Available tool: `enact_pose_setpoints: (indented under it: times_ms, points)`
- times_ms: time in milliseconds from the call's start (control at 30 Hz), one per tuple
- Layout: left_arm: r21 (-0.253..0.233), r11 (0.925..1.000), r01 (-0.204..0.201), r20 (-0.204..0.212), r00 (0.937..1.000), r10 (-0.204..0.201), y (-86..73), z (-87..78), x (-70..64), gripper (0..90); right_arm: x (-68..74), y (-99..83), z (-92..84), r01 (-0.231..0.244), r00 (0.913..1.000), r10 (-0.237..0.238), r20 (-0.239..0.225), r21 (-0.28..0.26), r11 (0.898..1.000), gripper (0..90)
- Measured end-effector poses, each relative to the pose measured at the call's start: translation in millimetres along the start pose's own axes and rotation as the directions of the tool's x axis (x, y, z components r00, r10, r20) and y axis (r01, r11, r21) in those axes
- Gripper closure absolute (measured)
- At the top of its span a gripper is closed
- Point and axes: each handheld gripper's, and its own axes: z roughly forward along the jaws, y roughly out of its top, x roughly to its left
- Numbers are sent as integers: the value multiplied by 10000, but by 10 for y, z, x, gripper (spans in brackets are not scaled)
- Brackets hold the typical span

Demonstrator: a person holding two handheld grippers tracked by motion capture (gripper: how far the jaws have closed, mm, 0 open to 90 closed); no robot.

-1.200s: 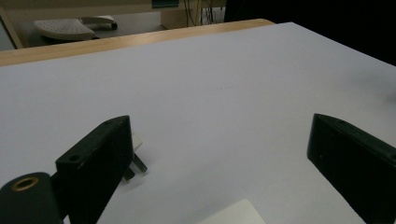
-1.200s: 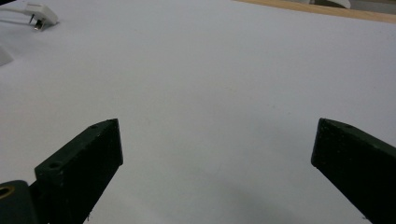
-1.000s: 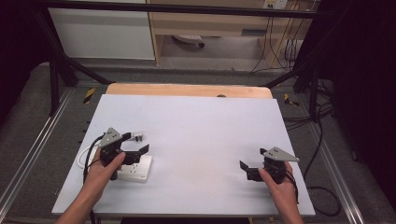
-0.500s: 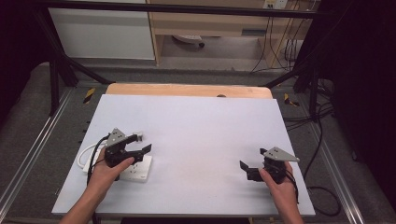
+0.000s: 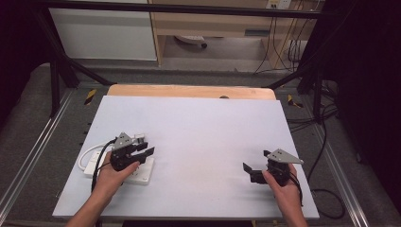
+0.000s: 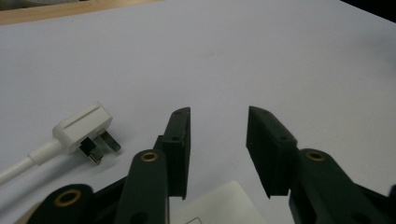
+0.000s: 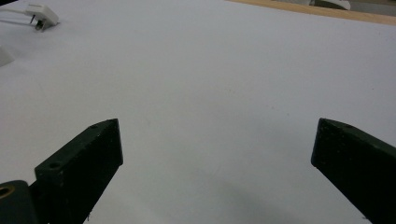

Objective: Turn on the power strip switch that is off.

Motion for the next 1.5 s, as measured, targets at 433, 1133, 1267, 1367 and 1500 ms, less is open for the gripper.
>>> enact_pose_setpoints:
  times_ms: [433,1133,1267,1367,1500]
  points:
    - [156,9997,194,-21,9998,-193,-79,-44,39,837,-1,4,-4,-33,10000,33,-13,-16,10000,25]
    - [116,9986,506,-276,9984,-503,-266,-255,114,900,-1,7,-5,-25,10000,25,-3,-37,10000,25]
    - [152,9986,510,-338,9982,-505,-290,-280,129,900,5,8,-3,-10,10000,10,-19,-48,10000,25]
    - [157,9983,563,-392,9977,-556,-305,-289,146,900,4,7,-2,5,10000,-5,-12,-48,10000,25]
    - [220,9977,634,-418,9972,-625,-329,-282,167,900,3,6,-5,3,10000,-3,-8,-36,10000,25]
